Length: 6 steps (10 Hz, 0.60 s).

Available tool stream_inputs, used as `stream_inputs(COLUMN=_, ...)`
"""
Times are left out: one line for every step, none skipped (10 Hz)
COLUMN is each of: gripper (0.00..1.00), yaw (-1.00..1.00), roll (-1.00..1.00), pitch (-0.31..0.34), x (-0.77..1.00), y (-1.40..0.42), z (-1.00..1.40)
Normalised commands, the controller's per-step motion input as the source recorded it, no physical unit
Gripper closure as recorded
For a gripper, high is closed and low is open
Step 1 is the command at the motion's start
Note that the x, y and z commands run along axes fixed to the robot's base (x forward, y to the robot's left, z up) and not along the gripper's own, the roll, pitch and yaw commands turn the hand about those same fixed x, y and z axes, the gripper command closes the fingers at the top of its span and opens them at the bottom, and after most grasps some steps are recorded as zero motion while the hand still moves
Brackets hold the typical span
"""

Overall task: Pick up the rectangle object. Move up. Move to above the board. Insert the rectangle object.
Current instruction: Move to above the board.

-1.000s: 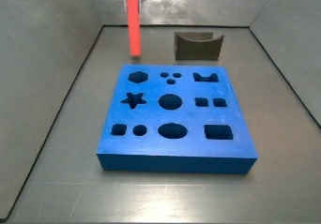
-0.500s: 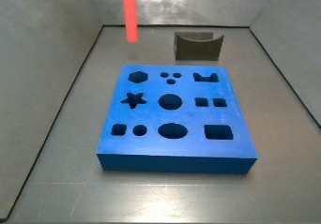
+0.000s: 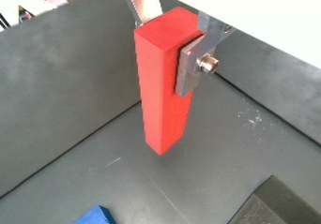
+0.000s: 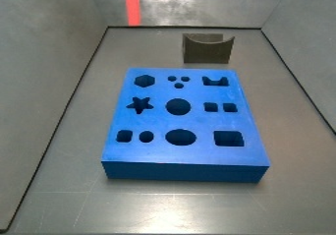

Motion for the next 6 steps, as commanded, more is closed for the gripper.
stream_inputs(gripper=1.00, yaw=0.02, roll=0.08, pitch=0.078, x=-0.04, y=-0.03, z=1.00)
stream_inputs(gripper=1.00, yaw=0.02, roll=0.09, pitch=0.076, x=-0.04, y=-0.03, z=1.00)
stream_inputs(gripper=1.00, yaw=0.02, roll=0.09, pitch=0.077, x=-0.03, y=-0.02, z=1.00)
stream_inputs(gripper=1.00, yaw=0.02, roll=0.09, pitch=0.080, x=-0.03, y=-0.02, z=1.00)
stream_inputs(gripper=1.00, yaw=0.02, roll=0.09, pitch=0.079, x=-0.02, y=-0.02, z=1.00)
stream_inputs(gripper=1.00, yaw=0.02, roll=0.08, pitch=0.077, x=-0.02, y=-0.02, z=1.00)
